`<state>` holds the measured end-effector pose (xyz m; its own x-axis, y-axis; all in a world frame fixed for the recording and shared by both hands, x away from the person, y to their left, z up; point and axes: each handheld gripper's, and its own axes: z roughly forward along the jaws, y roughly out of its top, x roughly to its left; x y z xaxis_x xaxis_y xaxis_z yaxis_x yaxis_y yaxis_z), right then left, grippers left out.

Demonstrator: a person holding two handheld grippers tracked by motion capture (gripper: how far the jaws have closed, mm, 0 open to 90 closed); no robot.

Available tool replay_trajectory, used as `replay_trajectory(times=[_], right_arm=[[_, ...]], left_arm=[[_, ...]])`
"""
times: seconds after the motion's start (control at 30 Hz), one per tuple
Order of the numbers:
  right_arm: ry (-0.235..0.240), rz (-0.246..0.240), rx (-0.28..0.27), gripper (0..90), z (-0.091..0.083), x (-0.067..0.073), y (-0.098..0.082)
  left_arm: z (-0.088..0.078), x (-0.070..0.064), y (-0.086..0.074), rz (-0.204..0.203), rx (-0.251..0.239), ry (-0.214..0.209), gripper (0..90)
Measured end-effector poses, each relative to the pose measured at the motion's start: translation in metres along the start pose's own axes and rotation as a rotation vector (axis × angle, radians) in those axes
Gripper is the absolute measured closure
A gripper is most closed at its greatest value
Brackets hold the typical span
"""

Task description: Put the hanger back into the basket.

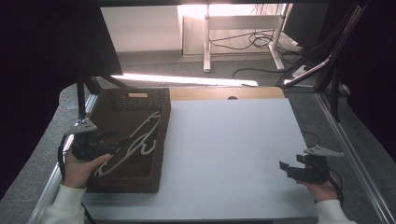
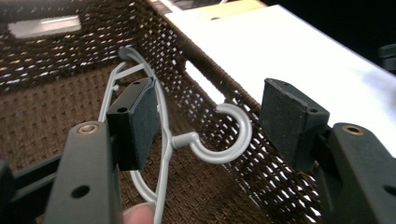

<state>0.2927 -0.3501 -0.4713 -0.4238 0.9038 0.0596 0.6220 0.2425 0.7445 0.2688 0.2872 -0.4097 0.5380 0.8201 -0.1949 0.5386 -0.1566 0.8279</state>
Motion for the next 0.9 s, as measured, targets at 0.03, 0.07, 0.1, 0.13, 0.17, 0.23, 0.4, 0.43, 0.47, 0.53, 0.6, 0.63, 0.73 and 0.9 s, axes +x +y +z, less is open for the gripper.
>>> replay_trajectory(times=[0.03,0.07,0.1,0.13,0.17,0.23,0.4,0.43,0.47,0.53,0.6,0.63,0.73,0.9], right_arm=[[0.002,-0.001,0.0,23.1,0.0,0.001,0.0],[0.004,-0.003,0.0,23.1,0.0,0.001,0.001],[0.008,-0.007,0.0,23.1,0.001,0.002,0.001],[0.009,-0.011,0.001,23.1,0.001,0.002,0.001],[0.012,-0.011,0.002,23.0,0.001,0.003,0.001],[0.018,-0.019,0.005,22.9,0.002,0.004,0.002],[0.038,-0.04,0.0,22.6,0.002,0.007,0.003],[0.043,-0.041,-0.002,22.6,0.001,0.007,0.003],[0.047,-0.039,-0.003,22.6,0.001,0.007,0.003],[0.055,-0.044,-0.002,22.6,0.002,0.008,0.003],[0.07,-0.056,0.002,22.4,0.004,0.01,0.003],[0.07,-0.056,0.002,22.4,0.004,0.01,0.003],[0.094,-0.086,0.006,22.1,0.007,0.015,0.004],[0.115,-0.119,0.005,21.9,0.008,0.021,0.005]], left_arm=[[0.0,0.0,0.0,0.0,0.0,0.0,36.6],[0.002,-0.004,-0.001,-0.007,0.009,0.023,36.3],[0.004,-0.007,-0.002,-0.011,0.013,0.032,36.0],[0.005,-0.009,-0.003,-0.014,0.017,0.038,35.7],[0.006,-0.011,-0.004,-0.017,0.022,0.043,35.5],[0.008,-0.016,-0.007,-0.017,0.033,0.063,35.1],[0.005,-0.026,-0.014,-0.015,0.035,0.102,34.6],[0.004,-0.028,-0.015,-0.019,0.032,0.102,34.5],[0.003,-0.029,-0.016,-0.018,0.032,0.102,34.2],[0.002,-0.03,-0.018,-0.018,0.033,0.104,34.0],[0.002,-0.032,-0.022,-0.021,0.034,0.114,33.9],[0.002,-0.032,-0.022,-0.021,0.034,0.114,34.0],[0.002,-0.032,-0.026,-0.028,0.037,0.117,33.9],[0.001,-0.03,-0.028,-0.027,0.035,0.116,33.6]])
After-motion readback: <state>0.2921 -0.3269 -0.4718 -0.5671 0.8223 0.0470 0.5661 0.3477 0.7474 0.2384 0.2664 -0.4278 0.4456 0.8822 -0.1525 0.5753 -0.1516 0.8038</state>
